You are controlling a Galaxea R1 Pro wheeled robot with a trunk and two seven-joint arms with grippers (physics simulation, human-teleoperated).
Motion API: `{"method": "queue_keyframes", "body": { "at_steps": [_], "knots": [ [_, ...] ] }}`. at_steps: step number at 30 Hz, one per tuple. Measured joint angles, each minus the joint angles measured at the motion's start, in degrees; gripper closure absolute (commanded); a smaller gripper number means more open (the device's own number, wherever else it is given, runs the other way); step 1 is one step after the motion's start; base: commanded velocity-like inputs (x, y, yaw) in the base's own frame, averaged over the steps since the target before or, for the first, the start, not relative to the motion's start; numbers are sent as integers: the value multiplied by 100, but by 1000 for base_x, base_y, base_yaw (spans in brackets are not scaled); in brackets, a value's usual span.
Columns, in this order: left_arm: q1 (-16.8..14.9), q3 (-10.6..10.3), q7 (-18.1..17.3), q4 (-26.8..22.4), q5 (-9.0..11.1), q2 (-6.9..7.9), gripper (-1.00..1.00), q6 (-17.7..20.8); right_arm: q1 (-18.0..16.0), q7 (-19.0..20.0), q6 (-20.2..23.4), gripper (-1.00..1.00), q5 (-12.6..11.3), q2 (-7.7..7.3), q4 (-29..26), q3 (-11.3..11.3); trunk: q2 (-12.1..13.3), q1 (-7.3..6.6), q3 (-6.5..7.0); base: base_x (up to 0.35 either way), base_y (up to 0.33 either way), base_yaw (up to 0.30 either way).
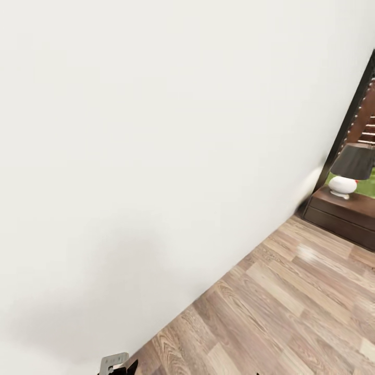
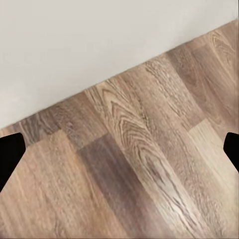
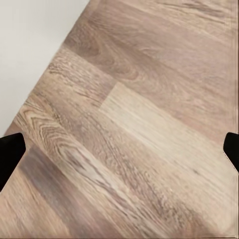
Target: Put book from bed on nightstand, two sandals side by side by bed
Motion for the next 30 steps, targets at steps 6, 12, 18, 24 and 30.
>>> {"method": "queue_keyframes", "body": {
  "at_steps": [6,12,18,24,30],
  "knots": [
    [0,0,0,-6,0,0,-100,7,0,0,0,-100,-2,2,0,0,0,-3,0,158,0,-300],
    [0,0,0,-3,0,0,-100,7,0,-1,0,-100,0,-1,0,0,0,-2,0,230,0,-300],
    [0,0,0,0,0,0,-100,1,0,-3,0,-100,2,2,0,0,0,0,0,31,0,-300],
    [0,-3,15,0,0,0,-100,8,0,-8,0,-100,0,0,0,0,0,-2,0,173,-15,-300],
    [0,0,17,1,0,0,-100,9,0,-9,0,-100,2,-2,0,0,0,0,0,45,-6,-300]
  ]
}}
